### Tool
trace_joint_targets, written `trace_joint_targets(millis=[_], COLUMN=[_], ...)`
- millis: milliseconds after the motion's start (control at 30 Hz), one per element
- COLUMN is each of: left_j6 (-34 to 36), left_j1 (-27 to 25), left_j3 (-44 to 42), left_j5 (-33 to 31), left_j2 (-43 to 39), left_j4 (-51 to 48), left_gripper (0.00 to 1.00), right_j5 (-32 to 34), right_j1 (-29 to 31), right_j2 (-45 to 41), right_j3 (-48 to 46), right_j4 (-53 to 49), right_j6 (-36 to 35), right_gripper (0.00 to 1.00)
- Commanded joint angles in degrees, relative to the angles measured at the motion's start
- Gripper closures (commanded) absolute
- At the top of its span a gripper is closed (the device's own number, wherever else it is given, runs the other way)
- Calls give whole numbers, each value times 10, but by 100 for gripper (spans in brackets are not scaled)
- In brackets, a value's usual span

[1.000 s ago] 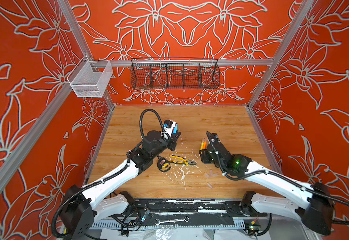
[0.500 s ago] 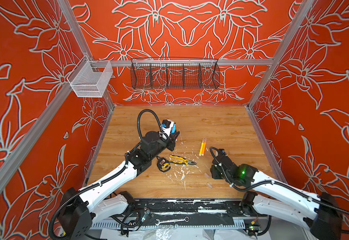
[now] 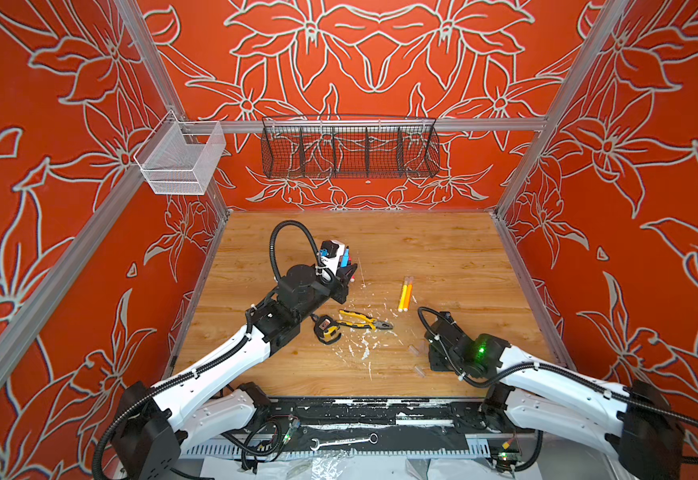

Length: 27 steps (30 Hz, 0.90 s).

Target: Insert the pens into the pen caps

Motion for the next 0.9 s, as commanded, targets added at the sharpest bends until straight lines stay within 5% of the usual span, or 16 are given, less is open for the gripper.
trace_joint_targets(millis=[0,233,400,867], left_j6=[-46,-218,-267,-271], left_j1=[0,-23,-49,-49], left_j3=[5,104,95,95], left_j5=[3,-10,-15,-51], left_j2=[-25,-78,-120,-133], left_j4=[-16,-211,-222,-236], left_gripper=[100,100,100,100], right_j5=[17,39,34,21], right_j1=[-5,-11,-24,-82], right_j2=[37,60,73,140], right_j3=[15,44,37,49], right_j4=[-3,0,13,66], right_j6=[3,-15,-15,-45], right_gripper=[57,55,55,55])
